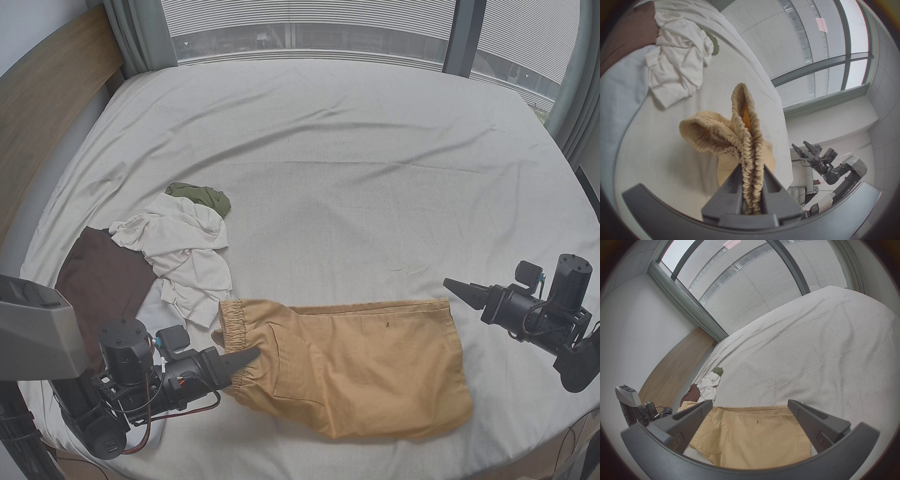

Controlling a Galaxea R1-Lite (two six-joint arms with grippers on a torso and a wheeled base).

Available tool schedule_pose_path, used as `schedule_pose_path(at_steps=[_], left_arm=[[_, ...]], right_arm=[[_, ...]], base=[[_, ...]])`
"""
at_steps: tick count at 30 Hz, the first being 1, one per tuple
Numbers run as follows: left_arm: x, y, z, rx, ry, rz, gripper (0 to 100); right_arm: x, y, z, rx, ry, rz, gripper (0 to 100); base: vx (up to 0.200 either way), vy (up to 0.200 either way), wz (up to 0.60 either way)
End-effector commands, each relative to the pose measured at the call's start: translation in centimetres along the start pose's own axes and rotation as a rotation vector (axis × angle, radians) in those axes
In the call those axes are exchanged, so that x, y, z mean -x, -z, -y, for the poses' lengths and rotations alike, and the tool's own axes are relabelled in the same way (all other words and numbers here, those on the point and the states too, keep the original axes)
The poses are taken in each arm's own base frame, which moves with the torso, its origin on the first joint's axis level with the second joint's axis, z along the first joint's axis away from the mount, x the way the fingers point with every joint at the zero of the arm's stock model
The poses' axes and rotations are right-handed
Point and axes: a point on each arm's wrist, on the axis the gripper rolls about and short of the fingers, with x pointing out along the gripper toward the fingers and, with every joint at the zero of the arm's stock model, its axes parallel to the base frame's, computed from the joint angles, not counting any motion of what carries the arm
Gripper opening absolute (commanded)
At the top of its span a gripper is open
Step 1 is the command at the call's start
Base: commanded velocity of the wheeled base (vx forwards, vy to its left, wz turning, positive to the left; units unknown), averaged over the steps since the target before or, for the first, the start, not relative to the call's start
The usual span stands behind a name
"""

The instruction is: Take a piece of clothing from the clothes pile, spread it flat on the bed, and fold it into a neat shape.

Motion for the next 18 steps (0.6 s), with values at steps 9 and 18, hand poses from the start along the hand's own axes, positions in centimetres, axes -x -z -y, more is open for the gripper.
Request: schedule_pose_path(at_steps=[9,18], left_arm=[[-2.3,0.6,3.7,-0.060,0.160,-0.017,0],[-4.2,1.1,6.0,-0.088,0.257,-0.030,0]], right_arm=[[0.0,0.0,0.0,-0.001,0.000,0.001,100],[0.1,-0.3,0.1,0.004,0.005,0.014,100]], base=[[0.000,0.000,0.00],[0.000,0.000,0.00]])
